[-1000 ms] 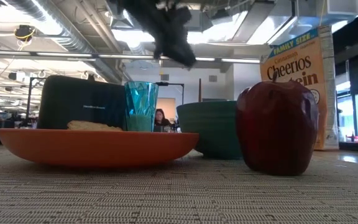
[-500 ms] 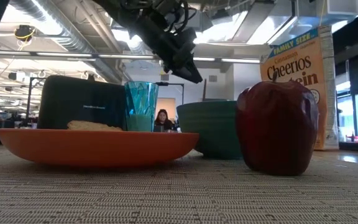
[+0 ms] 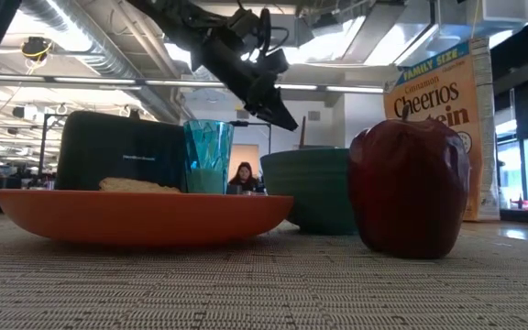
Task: Arrange a breakfast setting
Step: Put the spoon right next to the cereal bowl on the placemat
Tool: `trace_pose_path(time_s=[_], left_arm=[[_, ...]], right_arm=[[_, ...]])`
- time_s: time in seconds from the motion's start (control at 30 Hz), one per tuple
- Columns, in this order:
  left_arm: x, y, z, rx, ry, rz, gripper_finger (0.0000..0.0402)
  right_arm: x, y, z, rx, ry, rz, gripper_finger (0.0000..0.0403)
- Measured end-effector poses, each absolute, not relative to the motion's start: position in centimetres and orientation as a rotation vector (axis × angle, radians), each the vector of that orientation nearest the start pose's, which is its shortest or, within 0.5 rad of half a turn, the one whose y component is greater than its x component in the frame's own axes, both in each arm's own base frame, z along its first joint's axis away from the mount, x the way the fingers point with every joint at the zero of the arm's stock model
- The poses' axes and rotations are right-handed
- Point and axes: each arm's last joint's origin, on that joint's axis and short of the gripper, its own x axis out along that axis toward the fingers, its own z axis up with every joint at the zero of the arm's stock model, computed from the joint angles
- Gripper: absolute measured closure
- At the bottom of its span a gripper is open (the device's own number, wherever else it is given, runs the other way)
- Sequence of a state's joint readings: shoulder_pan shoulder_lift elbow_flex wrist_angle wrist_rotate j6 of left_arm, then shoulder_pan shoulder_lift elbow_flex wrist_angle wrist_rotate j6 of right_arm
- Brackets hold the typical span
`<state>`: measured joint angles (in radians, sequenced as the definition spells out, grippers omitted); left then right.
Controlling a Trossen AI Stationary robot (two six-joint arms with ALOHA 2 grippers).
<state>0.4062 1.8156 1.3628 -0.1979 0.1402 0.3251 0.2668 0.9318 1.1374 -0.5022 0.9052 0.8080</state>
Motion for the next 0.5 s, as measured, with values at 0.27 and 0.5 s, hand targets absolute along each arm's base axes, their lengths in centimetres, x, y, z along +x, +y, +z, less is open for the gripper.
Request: trace_pose_path(time_s=[0.27, 0.5], left_arm=[[38.9, 15.9, 23.1, 0.144, 0.638, 0.144, 0.0280], [40.0, 16.0, 21.1, 0.170, 0.661, 0.205, 0.0284]], right_arm=[[17.2, 2.3, 40.0, 0.607, -0.039, -0.716, 0.0033], [17.2, 2.3, 40.2, 0.621, -0.063, -0.716, 0.0033]])
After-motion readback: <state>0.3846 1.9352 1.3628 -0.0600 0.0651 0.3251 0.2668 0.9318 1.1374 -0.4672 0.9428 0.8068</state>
